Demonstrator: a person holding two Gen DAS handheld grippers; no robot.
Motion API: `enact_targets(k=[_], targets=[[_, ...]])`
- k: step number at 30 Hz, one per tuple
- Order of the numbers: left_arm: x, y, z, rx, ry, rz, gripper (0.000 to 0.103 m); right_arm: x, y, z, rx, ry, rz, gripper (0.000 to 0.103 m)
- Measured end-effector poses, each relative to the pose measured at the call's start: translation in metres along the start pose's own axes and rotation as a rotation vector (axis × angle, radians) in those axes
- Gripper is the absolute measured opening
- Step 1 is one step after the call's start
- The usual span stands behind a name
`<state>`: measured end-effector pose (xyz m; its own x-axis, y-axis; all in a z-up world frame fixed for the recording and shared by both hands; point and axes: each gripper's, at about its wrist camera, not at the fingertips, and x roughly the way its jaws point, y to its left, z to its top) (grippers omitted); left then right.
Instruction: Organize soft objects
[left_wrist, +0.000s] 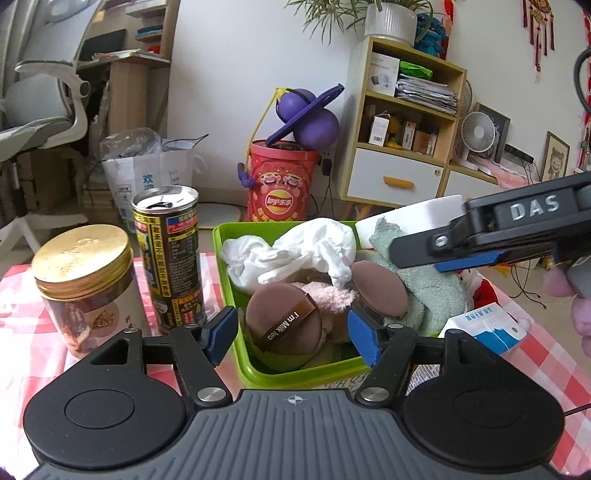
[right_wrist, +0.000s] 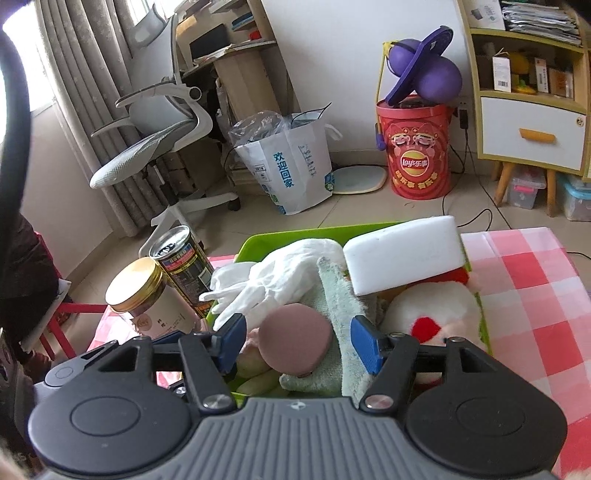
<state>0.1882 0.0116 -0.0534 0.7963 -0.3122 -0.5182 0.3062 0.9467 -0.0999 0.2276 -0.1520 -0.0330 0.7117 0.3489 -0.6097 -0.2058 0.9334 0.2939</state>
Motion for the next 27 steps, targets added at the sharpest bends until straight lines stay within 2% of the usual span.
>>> enact_targets(k=[3,8,15,19,22,25,27], targets=[[-0.010,0.002,0.001,-0.006,0.005,0.004,0.075,-0.019,-0.004,-0.001,0.015,-0.024,0.002,0.048],[-0.032,0.003,0.000,-0.025,0.018,0.010,0.082,-0.052,-0.021,-0.009,0.056,-0.051,-0.048,0.053],[-0.067,-0.008,-0.013,-0.043,0.074,0.040,0.094,-0.097,-0.040,-0.038,0.125,-0.058,-0.096,0.058],[-0.087,-0.020,-0.021,-0.034,0.114,0.071,0.098,-0.118,-0.036,-0.056,0.114,-0.041,-0.131,0.060],[-0.100,-0.029,-0.027,-0.040,0.151,0.096,0.098,-0.137,-0.026,-0.071,0.109,-0.040,-0.146,0.067],[-0.114,-0.037,-0.032,-0.044,0.189,0.136,0.098,-0.151,-0.015,-0.084,0.126,-0.025,-0.149,0.069],[-0.123,-0.042,-0.034,-0.059,0.224,0.168,0.098,-0.157,-0.003,-0.090,0.111,0.006,-0.193,0.070]])
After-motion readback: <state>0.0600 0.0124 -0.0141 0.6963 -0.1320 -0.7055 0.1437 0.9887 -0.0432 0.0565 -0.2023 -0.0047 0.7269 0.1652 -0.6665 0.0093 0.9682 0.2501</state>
